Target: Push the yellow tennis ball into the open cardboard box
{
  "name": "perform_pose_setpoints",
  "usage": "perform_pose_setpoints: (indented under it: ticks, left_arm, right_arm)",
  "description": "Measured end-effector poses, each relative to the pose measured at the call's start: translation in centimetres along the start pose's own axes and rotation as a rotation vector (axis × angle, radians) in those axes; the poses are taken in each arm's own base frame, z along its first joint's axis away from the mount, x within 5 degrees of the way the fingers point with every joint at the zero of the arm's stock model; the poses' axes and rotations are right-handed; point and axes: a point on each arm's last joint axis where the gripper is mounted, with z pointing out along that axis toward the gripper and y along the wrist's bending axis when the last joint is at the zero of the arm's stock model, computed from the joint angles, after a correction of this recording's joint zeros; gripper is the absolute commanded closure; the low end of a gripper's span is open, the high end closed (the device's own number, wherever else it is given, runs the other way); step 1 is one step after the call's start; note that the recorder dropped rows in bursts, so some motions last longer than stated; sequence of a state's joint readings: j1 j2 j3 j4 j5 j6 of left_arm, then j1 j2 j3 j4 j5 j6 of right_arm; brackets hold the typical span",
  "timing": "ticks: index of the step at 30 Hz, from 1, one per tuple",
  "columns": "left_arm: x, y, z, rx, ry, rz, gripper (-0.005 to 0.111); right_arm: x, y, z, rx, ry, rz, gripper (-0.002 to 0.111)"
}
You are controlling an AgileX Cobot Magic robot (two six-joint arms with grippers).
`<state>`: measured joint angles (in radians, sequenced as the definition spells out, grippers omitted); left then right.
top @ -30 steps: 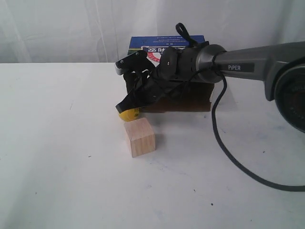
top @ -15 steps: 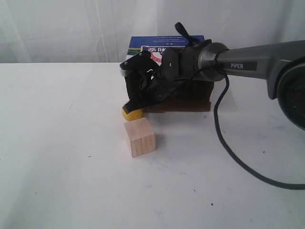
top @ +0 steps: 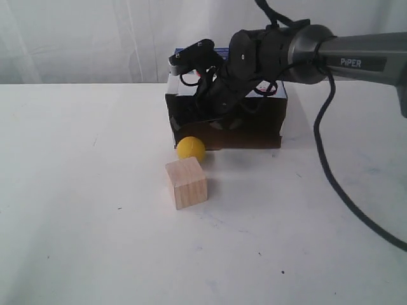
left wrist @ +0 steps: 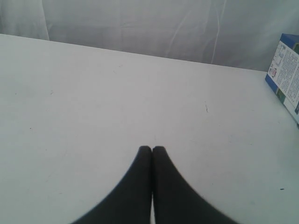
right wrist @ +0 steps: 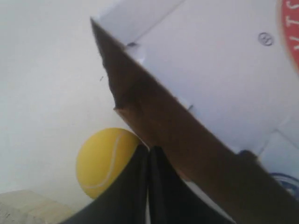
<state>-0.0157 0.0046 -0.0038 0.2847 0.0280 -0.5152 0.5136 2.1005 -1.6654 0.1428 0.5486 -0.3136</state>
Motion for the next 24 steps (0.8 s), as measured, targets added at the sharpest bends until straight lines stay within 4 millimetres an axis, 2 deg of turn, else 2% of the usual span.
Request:
perform_pose_setpoints:
  ticks: [9, 17, 24]
  left_arm:
    - [0.0, 0.0, 0.0, 0.0, 0.0, 0.0, 0.107]
    - [0.0, 0.0, 0.0, 0.0, 0.0, 0.0, 0.107]
    - [0.0, 0.0, 0.0, 0.0, 0.0, 0.0, 0.107]
  right_arm:
    - [1.7, 1.0, 2.7, -0.057, 0.088, 0.026, 0.108]
    - [1.8, 0.9, 3.1, -0.05, 0.081, 0.021, 0.108]
    - [2.4, -1.6, 2.9, 0.028, 0.106, 0.02, 0.108]
